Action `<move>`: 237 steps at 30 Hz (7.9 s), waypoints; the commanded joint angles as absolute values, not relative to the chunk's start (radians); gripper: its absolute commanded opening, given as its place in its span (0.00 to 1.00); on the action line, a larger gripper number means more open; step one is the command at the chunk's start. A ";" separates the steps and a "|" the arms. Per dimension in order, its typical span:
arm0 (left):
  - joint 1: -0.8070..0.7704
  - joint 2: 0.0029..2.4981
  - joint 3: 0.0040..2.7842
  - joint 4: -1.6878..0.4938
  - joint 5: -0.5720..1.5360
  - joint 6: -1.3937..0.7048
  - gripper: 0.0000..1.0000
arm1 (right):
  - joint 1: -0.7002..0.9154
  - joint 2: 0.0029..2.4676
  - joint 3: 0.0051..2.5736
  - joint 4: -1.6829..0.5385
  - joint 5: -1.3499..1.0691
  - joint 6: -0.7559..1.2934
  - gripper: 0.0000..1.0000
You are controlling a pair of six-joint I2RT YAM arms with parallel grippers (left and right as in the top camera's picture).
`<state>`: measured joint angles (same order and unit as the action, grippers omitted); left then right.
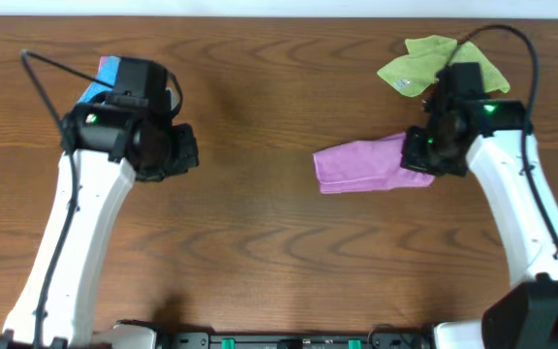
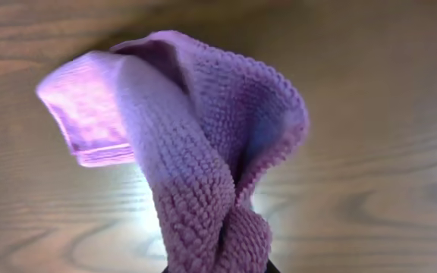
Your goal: Fold the cloth
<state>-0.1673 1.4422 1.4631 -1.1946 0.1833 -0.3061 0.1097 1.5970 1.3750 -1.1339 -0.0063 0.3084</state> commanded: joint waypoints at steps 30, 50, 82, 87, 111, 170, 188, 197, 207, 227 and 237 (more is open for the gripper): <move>-0.171 1.313 1.468 -1.349 0.174 -0.236 0.06 | 0.406 1.925 1.383 -0.863 -0.086 0.447 0.79; -0.171 1.502 1.141 -0.929 0.374 -0.225 0.41 | 0.277 1.817 1.479 -0.901 -0.121 0.388 0.01; -0.315 1.653 1.132 -0.615 0.618 -0.358 0.96 | 0.115 1.852 1.542 -1.038 -0.155 0.384 0.01; -0.395 1.797 1.132 -0.462 0.710 -0.450 0.95 | 0.052 1.868 1.457 -1.006 -0.157 0.371 0.01; -0.526 2.055 1.132 -0.073 0.773 -0.802 0.95 | 0.078 2.059 1.262 -0.733 -0.366 0.396 0.02; 0.334 1.763 1.306 -0.173 0.684 -0.211 0.05 | 0.021 1.795 1.276 -1.050 -0.416 0.185 0.01; 0.344 1.911 1.306 -0.007 0.693 -0.247 0.06 | 0.067 1.795 1.276 -1.051 -0.415 0.186 0.01; 0.354 1.980 1.306 -0.075 0.703 -0.247 0.06 | 0.067 1.795 1.276 -1.052 -0.416 0.186 0.02; 0.415 1.980 1.306 -0.162 0.704 -0.279 0.95 | 0.087 1.795 1.276 -1.055 -0.416 0.186 0.01; 0.421 1.858 1.348 -0.233 0.775 -0.345 0.95 | 0.133 1.795 1.276 -1.059 -0.416 0.194 0.02; 0.421 1.791 1.417 -0.465 0.699 -0.363 0.96 | 0.133 1.795 1.276 -1.079 -0.424 0.194 0.02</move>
<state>0.4156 1.8019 1.3968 -0.4324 0.7242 -0.3630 0.1230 1.8164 1.2716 -1.0740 -0.4126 0.2005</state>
